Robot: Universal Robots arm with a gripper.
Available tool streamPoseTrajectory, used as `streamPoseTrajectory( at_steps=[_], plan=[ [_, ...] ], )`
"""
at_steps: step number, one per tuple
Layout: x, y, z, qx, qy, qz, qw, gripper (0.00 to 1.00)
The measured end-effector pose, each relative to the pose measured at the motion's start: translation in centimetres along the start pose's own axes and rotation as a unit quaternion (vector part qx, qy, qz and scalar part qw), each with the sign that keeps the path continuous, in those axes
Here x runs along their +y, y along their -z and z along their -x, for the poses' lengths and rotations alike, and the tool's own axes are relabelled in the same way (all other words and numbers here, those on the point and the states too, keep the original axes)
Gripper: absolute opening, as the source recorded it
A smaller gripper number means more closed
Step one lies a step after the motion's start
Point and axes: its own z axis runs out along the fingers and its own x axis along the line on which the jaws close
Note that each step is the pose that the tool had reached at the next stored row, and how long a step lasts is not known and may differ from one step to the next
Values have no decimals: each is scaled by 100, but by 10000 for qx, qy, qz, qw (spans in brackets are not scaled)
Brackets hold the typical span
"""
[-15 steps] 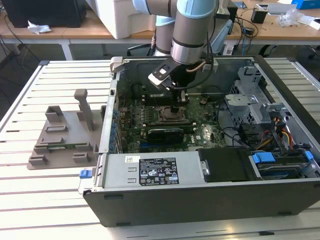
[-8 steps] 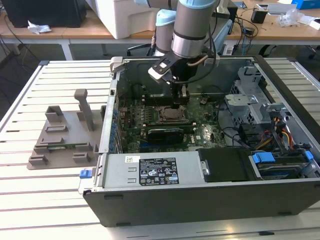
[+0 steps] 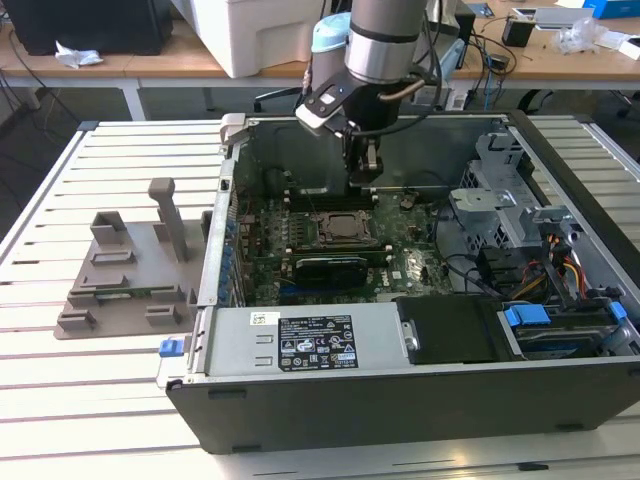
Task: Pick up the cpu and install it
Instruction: 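Close the cpu cover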
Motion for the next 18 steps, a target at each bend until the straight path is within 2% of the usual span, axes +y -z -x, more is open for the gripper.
streamPoseTrajectory(
  at_steps=[2,6,18],
  plan=[
    [-9,101,2,0,0,0,10000,11],
    [-38,443,7,0,0,0,10000,11],
    [-46,527,9,0,0,0,10000,11]
  ],
)
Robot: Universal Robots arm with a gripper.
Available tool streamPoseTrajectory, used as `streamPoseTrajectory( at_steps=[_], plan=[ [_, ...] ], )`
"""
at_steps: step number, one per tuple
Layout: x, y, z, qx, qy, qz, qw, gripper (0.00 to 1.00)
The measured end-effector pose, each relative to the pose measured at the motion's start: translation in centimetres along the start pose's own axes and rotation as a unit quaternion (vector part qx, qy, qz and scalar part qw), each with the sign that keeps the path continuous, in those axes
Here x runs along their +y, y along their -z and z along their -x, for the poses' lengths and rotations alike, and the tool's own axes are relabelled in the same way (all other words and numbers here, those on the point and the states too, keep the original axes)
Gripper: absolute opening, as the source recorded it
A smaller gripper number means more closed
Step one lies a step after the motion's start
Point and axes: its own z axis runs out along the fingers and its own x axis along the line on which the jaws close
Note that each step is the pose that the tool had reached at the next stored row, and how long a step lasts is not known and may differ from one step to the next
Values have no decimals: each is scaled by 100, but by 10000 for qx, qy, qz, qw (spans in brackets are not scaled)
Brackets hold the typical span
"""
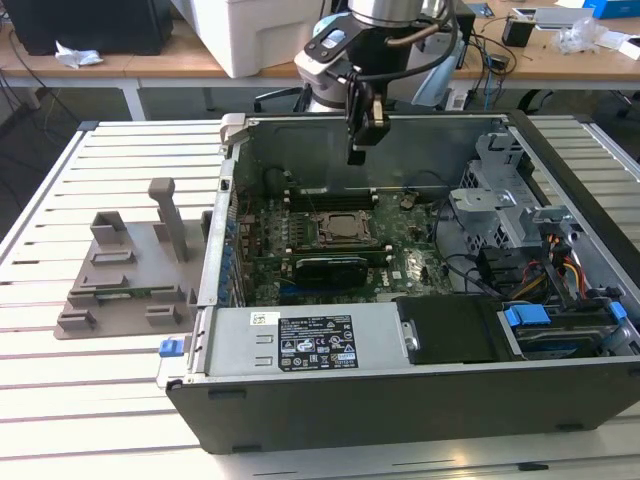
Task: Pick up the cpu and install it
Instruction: 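Close the cpu cover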
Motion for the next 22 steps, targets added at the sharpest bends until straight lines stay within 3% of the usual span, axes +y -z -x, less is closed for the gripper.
streamPoseTrajectory(
  at_steps=[9,22],
  plan=[
    [-16,185,3,1,1,0,10000,11],
    [-16,186,3,4,1,0,10000,11]
  ],
)
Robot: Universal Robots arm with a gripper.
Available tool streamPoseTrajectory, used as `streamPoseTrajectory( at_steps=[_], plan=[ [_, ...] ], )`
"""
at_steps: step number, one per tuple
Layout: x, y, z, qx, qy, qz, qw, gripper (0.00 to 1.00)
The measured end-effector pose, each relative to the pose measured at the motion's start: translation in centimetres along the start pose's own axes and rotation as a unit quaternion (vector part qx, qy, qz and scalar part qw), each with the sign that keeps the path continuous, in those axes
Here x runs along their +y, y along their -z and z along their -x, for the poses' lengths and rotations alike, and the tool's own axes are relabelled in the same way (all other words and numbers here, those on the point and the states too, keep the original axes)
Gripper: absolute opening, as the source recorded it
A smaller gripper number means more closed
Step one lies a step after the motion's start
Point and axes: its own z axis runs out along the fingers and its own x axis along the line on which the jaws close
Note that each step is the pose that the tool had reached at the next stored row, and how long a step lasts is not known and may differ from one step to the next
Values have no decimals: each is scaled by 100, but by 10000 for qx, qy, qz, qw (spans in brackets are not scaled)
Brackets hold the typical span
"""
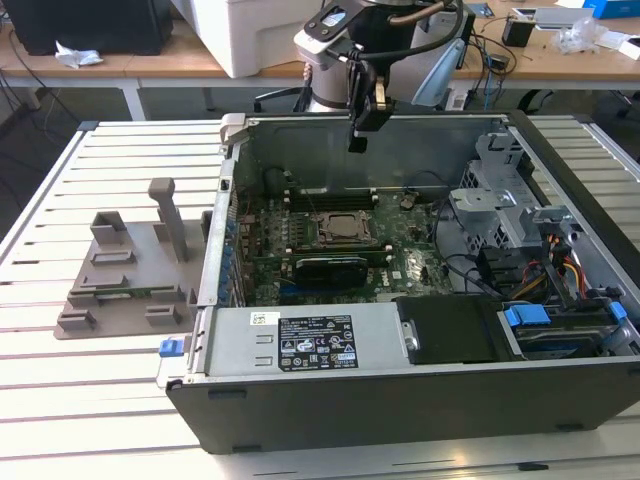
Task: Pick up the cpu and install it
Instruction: 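Install the first cpu locking lever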
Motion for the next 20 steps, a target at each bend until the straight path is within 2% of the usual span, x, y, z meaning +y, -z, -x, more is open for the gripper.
streamPoseTrajectory(
  at_steps=[5,7,8,10,11,12,14,18,20],
  plan=[
    [0,0,0,-2,27,0,10000,11],
    [0,0,-1,-26,293,4,9996,11],
    [0,0,-1,-40,464,8,9989,11],
    [0,0,0,-53,618,10,9981,11],
    [0,0,-1,-74,853,14,9963,11],
    [0,0,0,-83,964,15,9953,11],
    [0,0,-1,-95,1107,18,9938,11],
    [0,0,0,-129,1489,24,9888,11],
    [0,0,0,-134,1556,25,9877,11]
  ],
)
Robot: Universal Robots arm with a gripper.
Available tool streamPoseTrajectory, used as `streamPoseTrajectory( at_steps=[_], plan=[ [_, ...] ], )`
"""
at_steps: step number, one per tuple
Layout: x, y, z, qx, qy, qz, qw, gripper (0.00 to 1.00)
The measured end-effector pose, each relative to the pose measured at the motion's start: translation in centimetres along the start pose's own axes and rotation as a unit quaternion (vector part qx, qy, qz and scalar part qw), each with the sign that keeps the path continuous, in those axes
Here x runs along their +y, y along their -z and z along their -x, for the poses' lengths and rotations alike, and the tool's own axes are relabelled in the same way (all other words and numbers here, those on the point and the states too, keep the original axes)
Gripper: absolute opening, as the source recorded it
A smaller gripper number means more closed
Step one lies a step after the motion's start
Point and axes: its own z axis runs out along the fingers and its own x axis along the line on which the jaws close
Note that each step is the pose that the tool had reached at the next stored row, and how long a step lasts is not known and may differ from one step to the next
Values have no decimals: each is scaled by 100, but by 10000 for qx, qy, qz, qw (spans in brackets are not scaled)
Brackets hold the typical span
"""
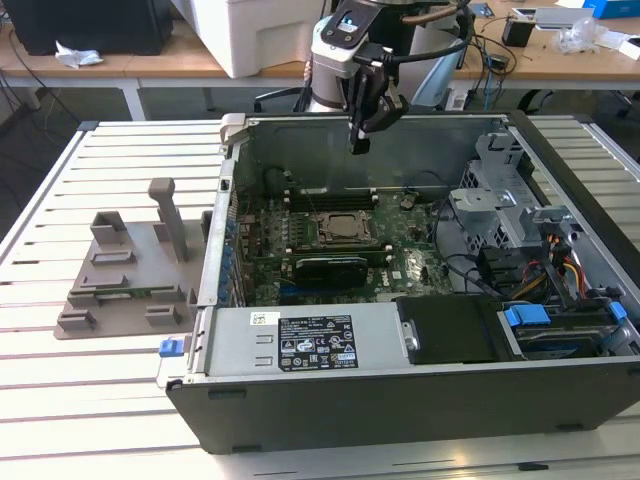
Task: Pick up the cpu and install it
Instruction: 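Install the first cpu locking lever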
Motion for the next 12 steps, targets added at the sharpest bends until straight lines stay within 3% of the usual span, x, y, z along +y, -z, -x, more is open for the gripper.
streamPoseTrajectory(
  at_steps=[6,12],
  plan=[
    [0,0,0,-25,285,4,9996,11],
    [0,0,0,-56,646,10,9979,11]
  ],
)
